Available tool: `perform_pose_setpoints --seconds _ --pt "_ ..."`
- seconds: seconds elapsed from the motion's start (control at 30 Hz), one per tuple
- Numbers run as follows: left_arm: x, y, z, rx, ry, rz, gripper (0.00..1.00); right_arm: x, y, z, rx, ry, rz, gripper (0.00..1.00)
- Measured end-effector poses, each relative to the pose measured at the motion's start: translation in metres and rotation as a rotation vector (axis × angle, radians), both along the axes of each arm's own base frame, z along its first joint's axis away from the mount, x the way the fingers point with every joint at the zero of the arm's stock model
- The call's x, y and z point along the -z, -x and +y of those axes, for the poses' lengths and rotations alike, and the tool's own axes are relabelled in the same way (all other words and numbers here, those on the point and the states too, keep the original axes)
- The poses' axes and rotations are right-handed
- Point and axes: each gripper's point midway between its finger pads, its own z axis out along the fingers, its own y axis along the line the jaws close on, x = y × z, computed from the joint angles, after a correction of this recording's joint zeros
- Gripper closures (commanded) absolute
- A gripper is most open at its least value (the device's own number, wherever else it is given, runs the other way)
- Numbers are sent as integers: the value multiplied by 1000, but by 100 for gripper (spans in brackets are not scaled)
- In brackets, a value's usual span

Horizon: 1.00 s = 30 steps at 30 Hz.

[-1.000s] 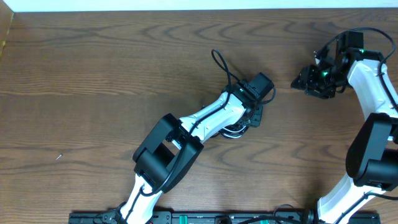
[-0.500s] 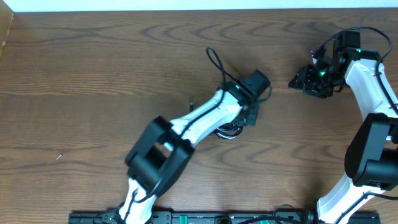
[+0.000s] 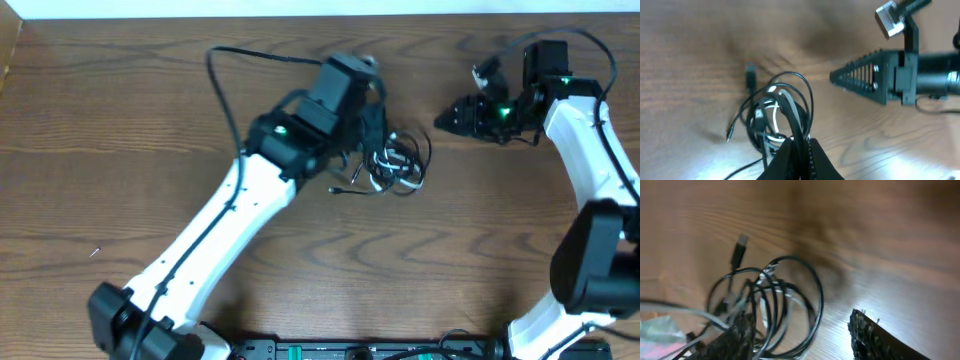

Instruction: Untangle cables

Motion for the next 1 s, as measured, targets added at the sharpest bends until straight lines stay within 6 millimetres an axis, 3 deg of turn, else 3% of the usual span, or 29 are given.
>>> perform_pose_setpoints --seconds 0.17,0.27,0.67,1.0 --pt "-19 -16 11 -7 101 -21 92 -46 4 26 -59 -48 -130 44" --pt "-24 -21 15 -6 133 -22 92 -51 9 44 -81 -60 -128 45" --pt "-32 -20 9 23 194 -14 92 -21 15 93 -76 -12 -8 49" --pt "-33 -20 8 27 198 -15 92 12 11 90 21 46 110 53"
